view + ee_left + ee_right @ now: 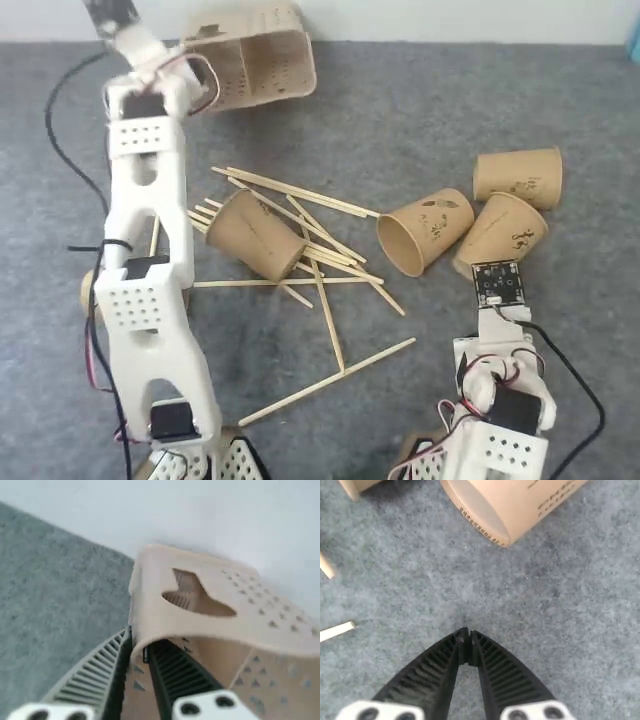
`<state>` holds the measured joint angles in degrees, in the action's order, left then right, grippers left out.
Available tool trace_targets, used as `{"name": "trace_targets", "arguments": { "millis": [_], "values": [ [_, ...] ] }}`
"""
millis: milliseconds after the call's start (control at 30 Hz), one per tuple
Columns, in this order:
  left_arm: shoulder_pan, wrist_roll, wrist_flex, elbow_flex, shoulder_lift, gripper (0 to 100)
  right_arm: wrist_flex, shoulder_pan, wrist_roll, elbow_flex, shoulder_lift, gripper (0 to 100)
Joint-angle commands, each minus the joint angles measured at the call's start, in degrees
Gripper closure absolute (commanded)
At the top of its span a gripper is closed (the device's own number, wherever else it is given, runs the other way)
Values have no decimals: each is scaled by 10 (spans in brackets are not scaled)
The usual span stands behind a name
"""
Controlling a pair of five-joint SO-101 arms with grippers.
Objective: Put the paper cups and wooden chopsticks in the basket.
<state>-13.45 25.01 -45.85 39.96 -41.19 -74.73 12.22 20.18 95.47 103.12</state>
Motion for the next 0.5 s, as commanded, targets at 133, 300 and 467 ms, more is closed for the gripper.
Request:
{"name": "trace_targets", "arguments": {
  "millis": [133,300,467],
  "values": [
    [-1,-19,-253,229,28,991,7,5,5,-6,8,991],
    [-2,-29,-277,234,28,991,7,8,5,-6,8,991],
    [-1,-29,-324,269,38,989,7,8,5,-6,8,991]
  ]
}}
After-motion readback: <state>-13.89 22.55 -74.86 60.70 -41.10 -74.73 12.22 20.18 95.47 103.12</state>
